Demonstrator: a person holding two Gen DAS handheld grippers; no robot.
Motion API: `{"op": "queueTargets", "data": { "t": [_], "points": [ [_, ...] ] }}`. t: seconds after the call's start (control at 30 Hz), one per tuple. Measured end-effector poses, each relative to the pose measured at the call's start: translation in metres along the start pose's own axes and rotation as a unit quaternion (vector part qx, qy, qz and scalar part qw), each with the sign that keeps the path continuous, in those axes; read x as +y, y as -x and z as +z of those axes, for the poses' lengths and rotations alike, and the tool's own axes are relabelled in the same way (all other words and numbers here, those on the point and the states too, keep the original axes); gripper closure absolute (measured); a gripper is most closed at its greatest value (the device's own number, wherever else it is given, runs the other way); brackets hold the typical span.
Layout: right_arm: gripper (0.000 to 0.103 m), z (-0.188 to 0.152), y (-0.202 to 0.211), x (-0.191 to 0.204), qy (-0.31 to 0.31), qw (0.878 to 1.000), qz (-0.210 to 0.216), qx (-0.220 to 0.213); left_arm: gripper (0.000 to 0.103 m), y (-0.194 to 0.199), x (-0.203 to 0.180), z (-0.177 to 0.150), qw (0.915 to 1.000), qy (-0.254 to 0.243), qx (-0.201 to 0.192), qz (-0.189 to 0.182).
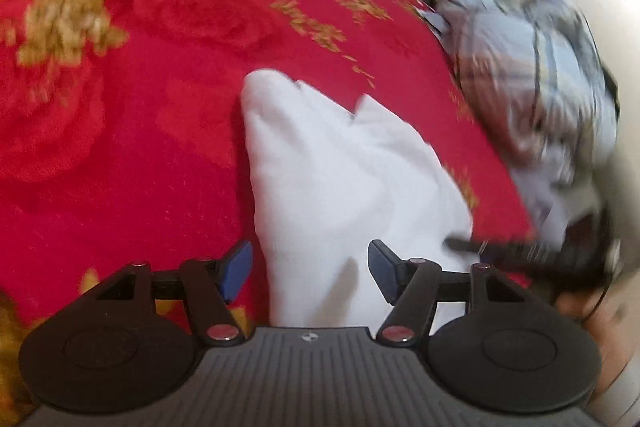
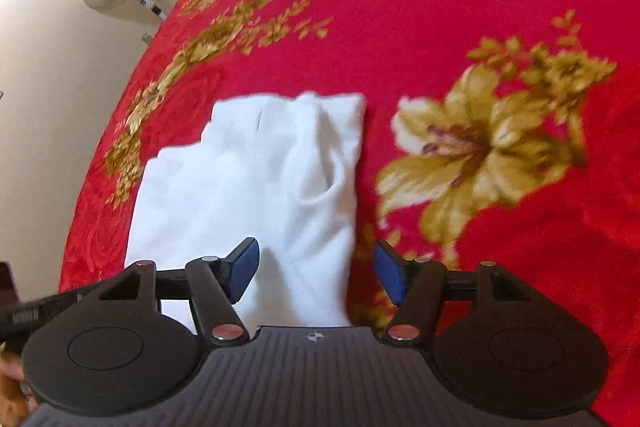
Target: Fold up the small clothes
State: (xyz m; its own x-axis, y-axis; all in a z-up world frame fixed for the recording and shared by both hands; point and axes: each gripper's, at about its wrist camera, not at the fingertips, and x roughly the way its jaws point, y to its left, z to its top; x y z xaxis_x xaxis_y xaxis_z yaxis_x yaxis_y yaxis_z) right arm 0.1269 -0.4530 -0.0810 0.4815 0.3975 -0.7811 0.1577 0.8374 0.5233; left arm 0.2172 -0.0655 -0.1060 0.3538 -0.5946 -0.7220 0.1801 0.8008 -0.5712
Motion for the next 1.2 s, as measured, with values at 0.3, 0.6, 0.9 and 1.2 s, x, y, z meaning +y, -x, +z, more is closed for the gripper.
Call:
{"op": "queueTargets", "data": {
  "t": [0.3,0.6,0.9,1.2],
  "points": [
    [0.06,-0.006,-0.016,0.007,-0.017,1.0,0.011,-0.017,0.061,-0.032,0.012,0.004,0.999,0.043,-0.009,-0.014],
    [0.082,0.001,0.0,0.032,-0.003,0.995,0.054,-0.088,0.079,0.036,-0.029,0.032,0.9943,-0.038,-0.098,-0.019],
    [0.082,0.023,-0.049,0.112,0.038,0.987,0.107,-0.112,0.075,0.097,0.021,0.066,0.9895,-0.027,-0.14,0.025],
    [0.071,0.017,-0.089,0.149,0.09,0.993,0.015,-0.076,0.065,0.121,0.063,0.058,0.987,-0.018,-0.122,0.103]
  ]
}}
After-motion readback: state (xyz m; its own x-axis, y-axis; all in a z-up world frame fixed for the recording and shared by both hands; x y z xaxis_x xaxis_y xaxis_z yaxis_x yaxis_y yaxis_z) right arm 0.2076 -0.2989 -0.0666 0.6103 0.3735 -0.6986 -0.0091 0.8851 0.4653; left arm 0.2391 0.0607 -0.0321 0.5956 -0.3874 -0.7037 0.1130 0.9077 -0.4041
